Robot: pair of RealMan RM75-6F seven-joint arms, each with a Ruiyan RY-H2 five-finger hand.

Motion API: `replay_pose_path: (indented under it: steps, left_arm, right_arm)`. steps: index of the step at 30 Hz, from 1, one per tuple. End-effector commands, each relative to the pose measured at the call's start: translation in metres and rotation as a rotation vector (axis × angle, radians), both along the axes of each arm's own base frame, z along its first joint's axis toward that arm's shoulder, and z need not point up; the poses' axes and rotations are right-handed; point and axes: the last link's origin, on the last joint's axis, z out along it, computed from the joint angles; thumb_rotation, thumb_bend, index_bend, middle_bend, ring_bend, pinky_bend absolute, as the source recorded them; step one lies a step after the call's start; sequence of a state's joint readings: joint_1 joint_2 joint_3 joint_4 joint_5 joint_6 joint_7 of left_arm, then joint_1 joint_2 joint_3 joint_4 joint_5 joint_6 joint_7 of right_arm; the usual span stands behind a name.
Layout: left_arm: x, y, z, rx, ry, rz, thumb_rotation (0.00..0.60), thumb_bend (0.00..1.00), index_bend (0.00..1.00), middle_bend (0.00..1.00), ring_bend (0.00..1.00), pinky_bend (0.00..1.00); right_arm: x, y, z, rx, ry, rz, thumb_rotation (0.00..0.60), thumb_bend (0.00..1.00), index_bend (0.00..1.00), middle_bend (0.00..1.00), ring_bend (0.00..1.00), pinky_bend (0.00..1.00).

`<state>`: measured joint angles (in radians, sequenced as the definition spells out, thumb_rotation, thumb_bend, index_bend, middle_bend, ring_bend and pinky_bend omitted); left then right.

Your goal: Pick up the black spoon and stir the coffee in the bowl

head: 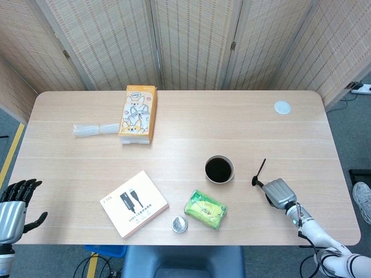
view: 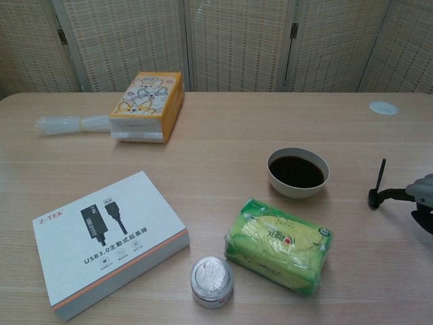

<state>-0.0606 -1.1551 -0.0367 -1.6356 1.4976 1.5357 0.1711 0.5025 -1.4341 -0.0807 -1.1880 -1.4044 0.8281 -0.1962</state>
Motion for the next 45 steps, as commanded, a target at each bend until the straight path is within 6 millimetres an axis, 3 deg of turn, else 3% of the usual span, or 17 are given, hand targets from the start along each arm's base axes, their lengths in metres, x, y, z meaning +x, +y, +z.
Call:
replay_pose_path:
  steps: [1,8,24,39,45]
  left_arm:
    - [0.0,0.0,0.0,0.0,0.0,-0.001,0.6,0.26,0.21,0.19,0.15,0.17]
    - [0.001,0.002,-0.002,-0.005,0.001,-0.003,0.6,0.26,0.21,0.19,0.15,0.17]
    - [0.001,-0.001,-0.002,-0.006,0.006,0.006,0.6,0.26,0.21,0.19,0.15,0.17]
    - [0.003,0.0,-0.004,-0.008,0.004,-0.003,0.6,0.26,0.21,0.19,0.15,0.17]
    - [0.002,-0.001,-0.003,-0.006,0.003,0.001,0.6,0.26,0.21,0.19,0.15,0.17]
  right_arm:
    - [-0.003,-0.001,0.005,-0.021,0.002,-0.007,0.6,0.76,0.2,0.91,1.0,0.97]
    - [0.001,-0.005,0.011,-0.062,-0.039,0.011,0.6,0.76,0.2,0.91,1.0,0.97]
    - [0.002,0.004,-0.001,-0.005,-0.025,0.017,0.6,0.76,0.2,0.91,1.0,0.97]
    - [-0.012,0.008,0.014,-0.039,0.0,-0.018,0.6,0.76,0.2,0.91,1.0,0.97]
    - [-0.008,0.005,0.016,-0.063,-0.026,-0.006,0.6,0.76,0.2,0.91,1.0,0.97]
